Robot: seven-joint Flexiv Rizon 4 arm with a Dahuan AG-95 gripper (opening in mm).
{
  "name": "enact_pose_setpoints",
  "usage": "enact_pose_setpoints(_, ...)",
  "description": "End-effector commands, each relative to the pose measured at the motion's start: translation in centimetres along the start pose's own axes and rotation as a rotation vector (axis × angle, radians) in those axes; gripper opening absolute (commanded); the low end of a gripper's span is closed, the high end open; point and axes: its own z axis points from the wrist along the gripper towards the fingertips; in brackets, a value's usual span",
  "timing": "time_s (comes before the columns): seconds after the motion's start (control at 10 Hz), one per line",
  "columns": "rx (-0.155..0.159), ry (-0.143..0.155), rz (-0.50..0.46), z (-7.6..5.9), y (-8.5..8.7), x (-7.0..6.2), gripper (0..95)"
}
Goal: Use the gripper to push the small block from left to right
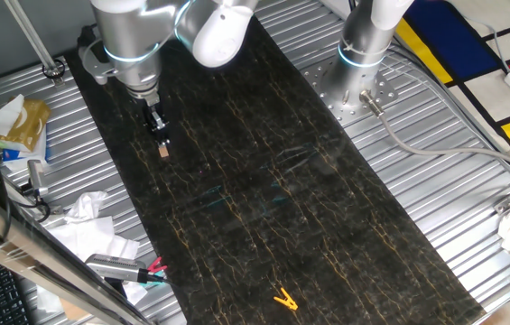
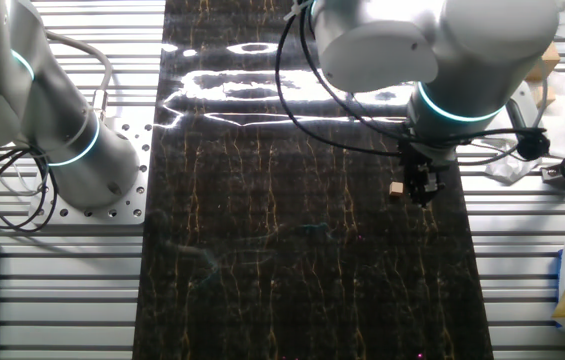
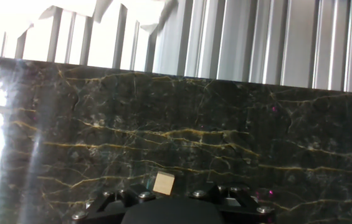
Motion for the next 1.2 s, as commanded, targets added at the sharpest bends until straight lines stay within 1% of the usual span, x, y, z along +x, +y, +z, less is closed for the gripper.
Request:
enact_pose_setpoints(0.1, -0.006, -0.001, 0.005, 0.25, 0.08, 0.07, 57.0)
enact_pose_setpoints(0.4, -0.009, -0.003, 0.010, 1.01, 0.24, 0.23, 57.0)
enact_pose_setpoints(0.7, -0.007, 0.001, 0.008, 1.04, 0.27, 0.25, 57.0)
enact_pose_setpoints(0.9, -0.004, 0.003, 0.022, 1.05, 0.27, 0.26, 57.0)
enact_pose_setpoints(1.2, 0.000, -0.003, 0.029, 1.06, 0.27, 0.27, 57.0)
